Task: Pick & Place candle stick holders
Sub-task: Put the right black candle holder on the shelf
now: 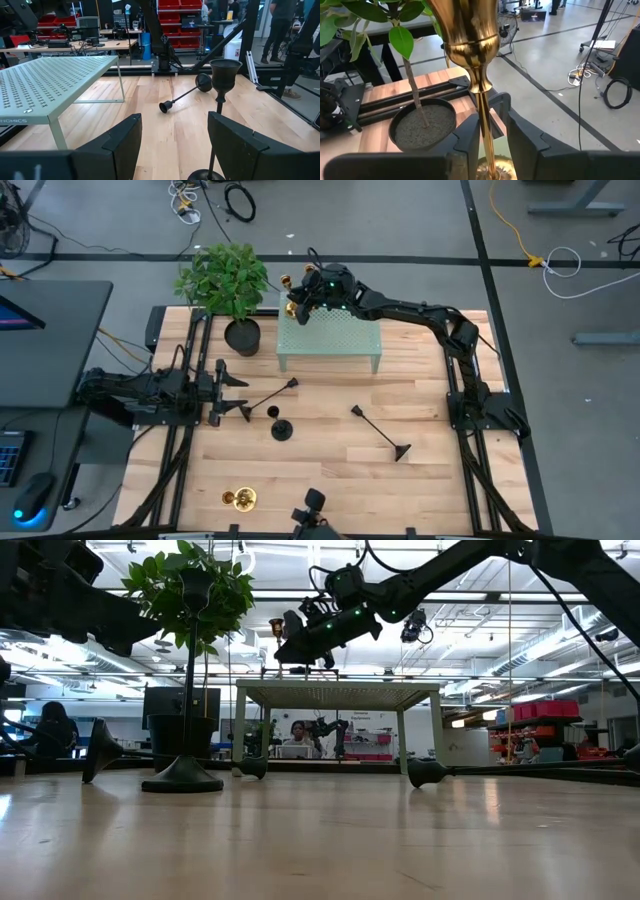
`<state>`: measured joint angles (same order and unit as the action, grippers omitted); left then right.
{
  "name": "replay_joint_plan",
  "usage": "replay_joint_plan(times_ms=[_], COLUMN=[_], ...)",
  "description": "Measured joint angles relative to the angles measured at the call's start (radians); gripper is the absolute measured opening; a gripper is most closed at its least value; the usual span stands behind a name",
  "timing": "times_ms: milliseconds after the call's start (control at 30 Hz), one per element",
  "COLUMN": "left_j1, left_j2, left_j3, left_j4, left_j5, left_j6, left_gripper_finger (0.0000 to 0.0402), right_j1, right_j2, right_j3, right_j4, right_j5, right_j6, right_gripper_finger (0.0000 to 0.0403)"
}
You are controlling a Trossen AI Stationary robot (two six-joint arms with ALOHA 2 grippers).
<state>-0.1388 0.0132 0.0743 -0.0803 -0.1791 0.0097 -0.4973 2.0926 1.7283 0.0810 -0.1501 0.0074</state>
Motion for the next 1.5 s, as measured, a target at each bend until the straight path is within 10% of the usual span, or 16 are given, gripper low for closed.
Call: replay_joint_plan(times_ms=[1500], left_j1=[0.0], left_j2=[0.0], left_j3=[0.0], left_j4=[-0.003], left_j5=[0.0], left_j6=[-0.007], left_gripper_finger=[0.0227], right_j1=[0.014], right_j2=[-0.069], right_j3=[0.001], right_j4=[-0.285], right_j5=[0.043], right_j6=[-0.069], right_gripper_finger=[0.0098])
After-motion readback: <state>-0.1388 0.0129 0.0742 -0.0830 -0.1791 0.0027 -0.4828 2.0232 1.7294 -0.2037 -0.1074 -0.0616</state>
